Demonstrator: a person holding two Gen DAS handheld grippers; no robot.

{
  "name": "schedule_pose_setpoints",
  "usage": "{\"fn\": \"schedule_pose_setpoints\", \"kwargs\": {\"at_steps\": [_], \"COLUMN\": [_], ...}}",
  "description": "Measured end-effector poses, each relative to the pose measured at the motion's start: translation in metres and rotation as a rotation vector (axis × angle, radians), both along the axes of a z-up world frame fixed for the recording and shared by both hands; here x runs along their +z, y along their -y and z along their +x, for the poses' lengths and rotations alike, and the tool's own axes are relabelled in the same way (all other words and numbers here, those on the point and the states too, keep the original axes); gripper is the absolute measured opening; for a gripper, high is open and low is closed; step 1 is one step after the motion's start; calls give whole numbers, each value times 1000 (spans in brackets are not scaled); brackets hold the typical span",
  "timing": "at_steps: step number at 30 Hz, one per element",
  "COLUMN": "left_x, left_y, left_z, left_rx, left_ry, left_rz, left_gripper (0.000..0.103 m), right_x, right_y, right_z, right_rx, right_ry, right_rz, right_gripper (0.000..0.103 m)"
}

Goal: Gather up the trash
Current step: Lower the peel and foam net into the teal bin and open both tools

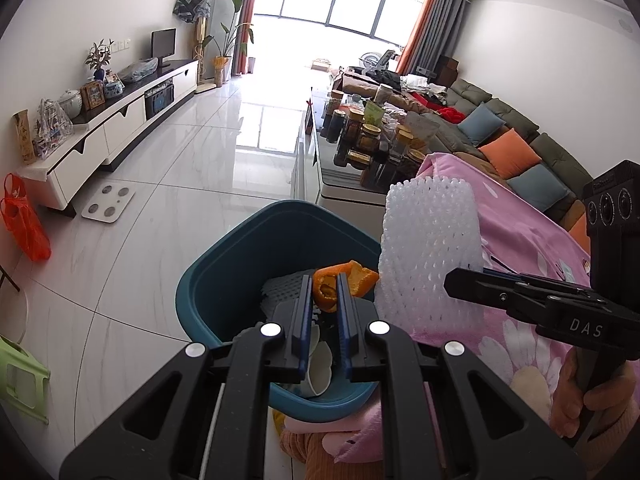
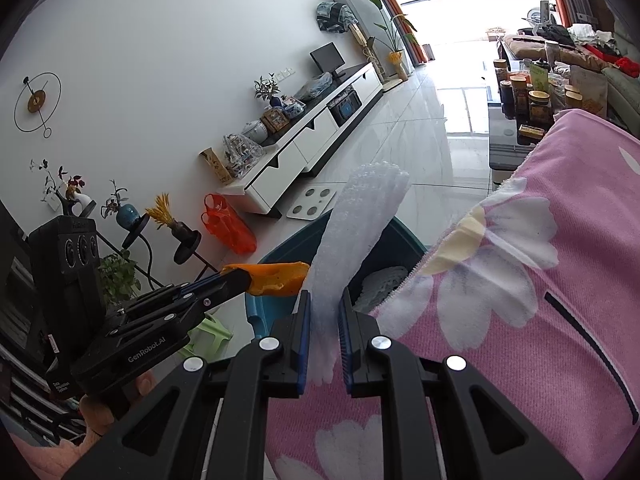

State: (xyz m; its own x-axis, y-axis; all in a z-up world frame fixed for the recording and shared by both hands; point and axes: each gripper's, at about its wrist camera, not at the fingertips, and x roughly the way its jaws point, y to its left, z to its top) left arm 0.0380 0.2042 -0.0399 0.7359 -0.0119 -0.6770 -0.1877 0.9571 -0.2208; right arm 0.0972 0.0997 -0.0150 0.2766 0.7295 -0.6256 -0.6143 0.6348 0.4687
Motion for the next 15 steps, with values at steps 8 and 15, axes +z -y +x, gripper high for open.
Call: {"fn": "schedule_pose_setpoints", "kwargs": {"at_steps": [8,15], "left_x": [-10,-27], "left_y": [-4,-11], "left_z": [7,18], "left_rx": [13,31], "left_ry": [-17,-48], "left_rz": [-10,-28], "left_gripper": [12,14], "right_x": [-2,-11], "right_y": [-14,-34], "right_z": [3,12], "right_rx": [5,13], "right_ry": [-11,-29], "right_rz": [-21,-70], "right_gripper": [12,14]}}
